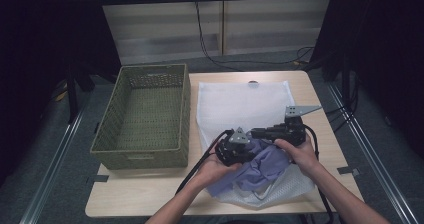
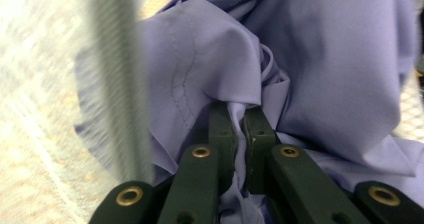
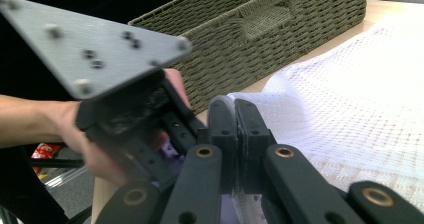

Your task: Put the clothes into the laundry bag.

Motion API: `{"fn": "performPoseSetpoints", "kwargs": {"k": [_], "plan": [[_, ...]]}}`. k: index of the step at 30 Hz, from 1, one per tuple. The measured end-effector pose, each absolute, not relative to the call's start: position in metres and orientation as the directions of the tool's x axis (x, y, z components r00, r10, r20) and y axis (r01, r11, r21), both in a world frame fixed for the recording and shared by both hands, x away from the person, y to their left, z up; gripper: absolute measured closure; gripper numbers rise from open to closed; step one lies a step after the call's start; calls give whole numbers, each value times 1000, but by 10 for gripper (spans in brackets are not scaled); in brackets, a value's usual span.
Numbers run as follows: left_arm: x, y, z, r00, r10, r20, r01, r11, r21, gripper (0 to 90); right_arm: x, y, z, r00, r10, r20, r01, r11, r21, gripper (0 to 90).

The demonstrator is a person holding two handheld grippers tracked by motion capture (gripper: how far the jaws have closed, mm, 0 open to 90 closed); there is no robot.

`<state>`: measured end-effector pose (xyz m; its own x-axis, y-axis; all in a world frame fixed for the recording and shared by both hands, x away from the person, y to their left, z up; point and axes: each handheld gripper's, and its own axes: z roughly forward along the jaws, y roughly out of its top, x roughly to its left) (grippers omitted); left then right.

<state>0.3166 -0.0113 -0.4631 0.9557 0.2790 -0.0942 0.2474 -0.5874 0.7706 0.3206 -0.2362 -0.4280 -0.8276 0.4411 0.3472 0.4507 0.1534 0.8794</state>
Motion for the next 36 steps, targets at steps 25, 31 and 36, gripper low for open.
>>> {"fn": "performPoseSetpoints", "kwargs": {"k": [25, 31, 36], "plan": [[314, 3, -465, 942, 316, -115, 291, -594, 750, 626, 321, -239, -434, -822, 446, 353, 466, 173, 867, 885], [304, 23, -448, 941, 319, -116, 284, -552, 784, 493, 322, -240, -434, -817, 457, 352, 470, 173, 865, 885], [293, 41, -442, 944, 316, -99, 267, -548, 792, 443, 322, -240, -434, -816, 454, 356, 473, 173, 864, 885]]}}
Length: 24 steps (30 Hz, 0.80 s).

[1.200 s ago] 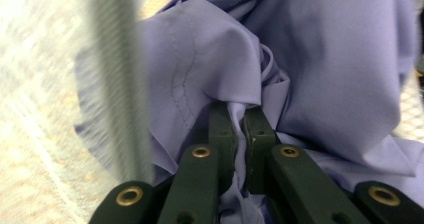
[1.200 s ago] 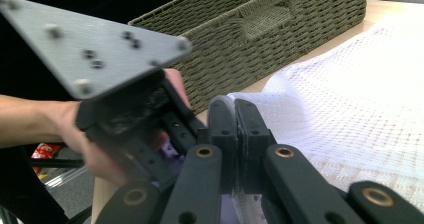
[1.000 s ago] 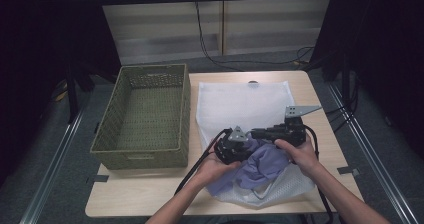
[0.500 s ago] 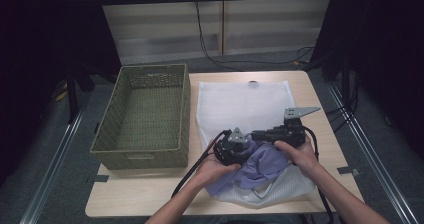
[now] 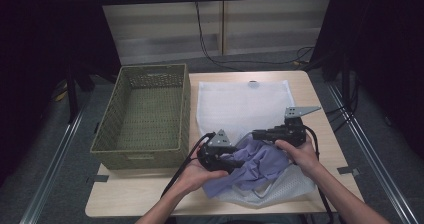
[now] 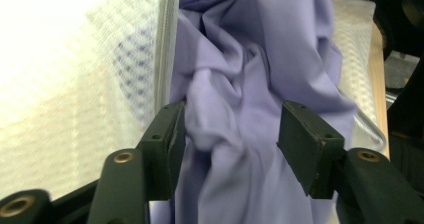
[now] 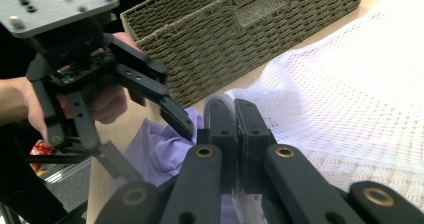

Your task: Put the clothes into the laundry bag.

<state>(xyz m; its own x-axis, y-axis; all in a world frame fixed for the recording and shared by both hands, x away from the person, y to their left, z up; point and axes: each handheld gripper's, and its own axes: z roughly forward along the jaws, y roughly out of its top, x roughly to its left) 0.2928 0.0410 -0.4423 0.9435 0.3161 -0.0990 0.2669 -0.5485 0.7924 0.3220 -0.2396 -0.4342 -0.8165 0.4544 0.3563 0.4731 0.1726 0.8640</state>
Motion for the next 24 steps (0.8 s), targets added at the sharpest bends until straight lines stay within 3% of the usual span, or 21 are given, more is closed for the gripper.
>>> {"fn": "performPoseSetpoints", "kwargs": {"k": [15, 24], "plan": [[266, 86, -446, 937, 330, -116, 287, -536, 794, 450, 322, -241, -433, -818, 453, 354, 470, 172, 866, 885], [253, 90, -472, 952, 286, -108, 272, -632, 725, 454, 321, -239, -433, -820, 452, 352, 469, 176, 866, 885]]}}
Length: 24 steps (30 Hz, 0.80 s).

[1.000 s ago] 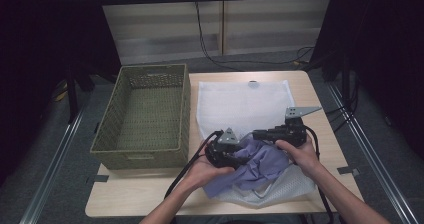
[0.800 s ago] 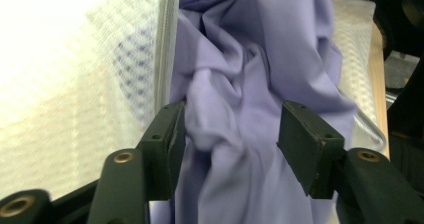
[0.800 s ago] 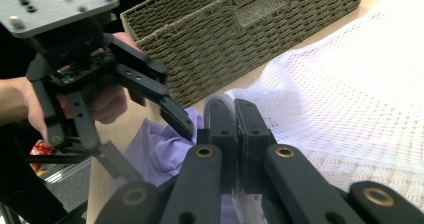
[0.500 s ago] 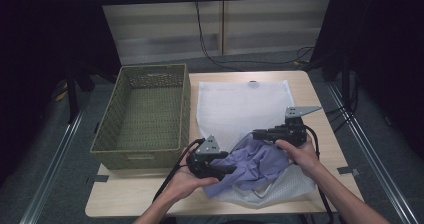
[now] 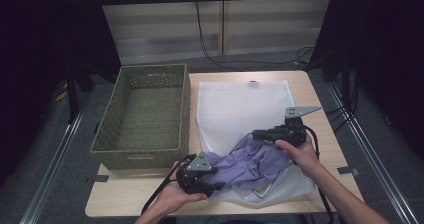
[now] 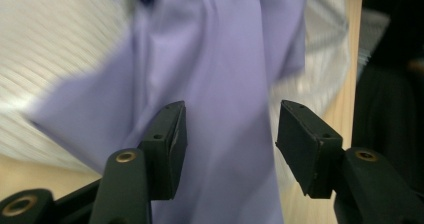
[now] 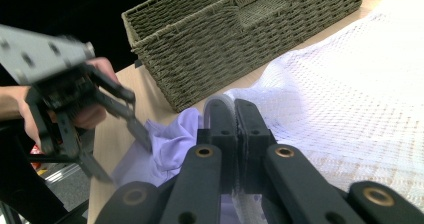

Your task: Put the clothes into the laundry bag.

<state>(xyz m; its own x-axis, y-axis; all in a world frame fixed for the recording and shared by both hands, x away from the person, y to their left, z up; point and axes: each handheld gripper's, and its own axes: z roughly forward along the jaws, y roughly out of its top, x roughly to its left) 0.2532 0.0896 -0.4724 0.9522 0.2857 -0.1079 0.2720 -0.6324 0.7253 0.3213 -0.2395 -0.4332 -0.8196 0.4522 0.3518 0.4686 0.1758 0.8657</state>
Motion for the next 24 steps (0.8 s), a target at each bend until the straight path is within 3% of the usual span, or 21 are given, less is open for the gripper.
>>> {"fn": "performPoseSetpoints", "kwargs": {"k": [4, 8, 10, 14, 17, 24], "plan": [[250, 85, -478, 958, 262, -114, 264, -657, 707, 373, 321, -240, -434, -819, 453, 352, 469, 176, 865, 885], [252, 80, -485, 962, 264, -72, 242, -700, 672, 369, 321, -240, -434, -821, 451, 350, 468, 180, 866, 885], [254, 79, -489, 964, 255, -72, 237, -707, 666, 420, 320, -240, -434, -822, 449, 351, 468, 179, 866, 885], [257, 79, -490, 966, 251, -66, 230, -715, 660, 700, 321, -240, -436, -819, 450, 355, 473, 182, 862, 885], [259, 78, -487, 966, 246, -76, 232, -709, 666, 838, 320, -240, -436, -819, 451, 354, 474, 186, 861, 886], [255, 74, -468, 967, 229, -108, 235, -647, 725, 885, 321, -239, -438, -818, 452, 356, 477, 186, 859, 885]]}}
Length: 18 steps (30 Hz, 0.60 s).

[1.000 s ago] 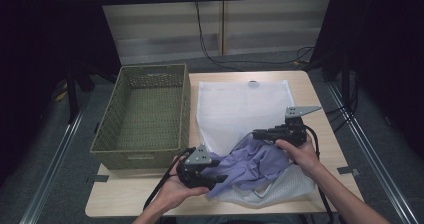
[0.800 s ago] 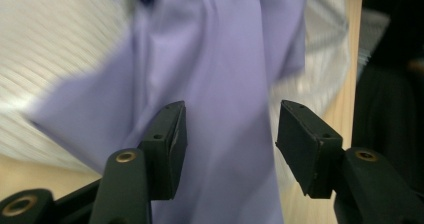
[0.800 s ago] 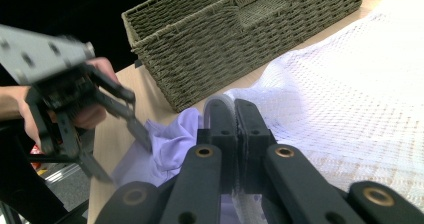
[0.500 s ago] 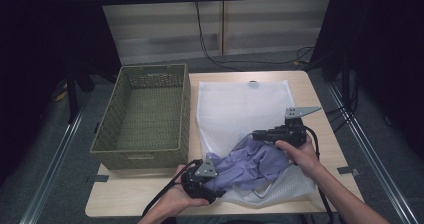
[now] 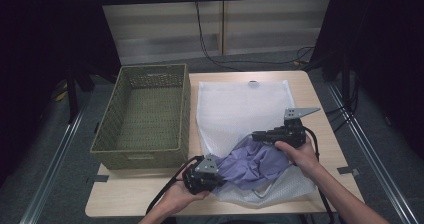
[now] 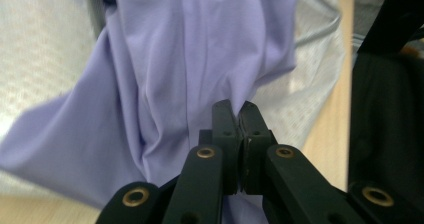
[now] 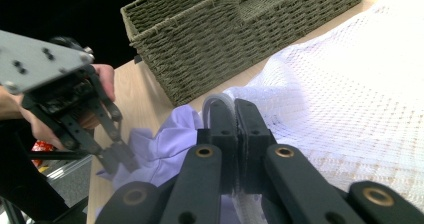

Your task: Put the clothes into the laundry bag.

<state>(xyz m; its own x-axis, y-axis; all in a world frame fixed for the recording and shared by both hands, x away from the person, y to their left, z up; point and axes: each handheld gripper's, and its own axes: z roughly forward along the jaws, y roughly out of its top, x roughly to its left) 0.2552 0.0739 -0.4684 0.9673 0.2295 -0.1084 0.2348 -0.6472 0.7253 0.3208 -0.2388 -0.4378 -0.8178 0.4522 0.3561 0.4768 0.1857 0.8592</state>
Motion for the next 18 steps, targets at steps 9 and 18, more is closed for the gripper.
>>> {"fn": "performPoseSetpoints", "kwargs": {"k": [9, 18], "plan": [[258, 51, -453, 963, 195, -184, 264, -562, 784, 888, 321, -239, -437, -817, 449, 361, 479, 181, 859, 886], [267, 13, -431, 978, 133, -163, 209, -539, 816, 888, 319, -237, -439, -816, 450, 364, 483, 184, 856, 886]]}}
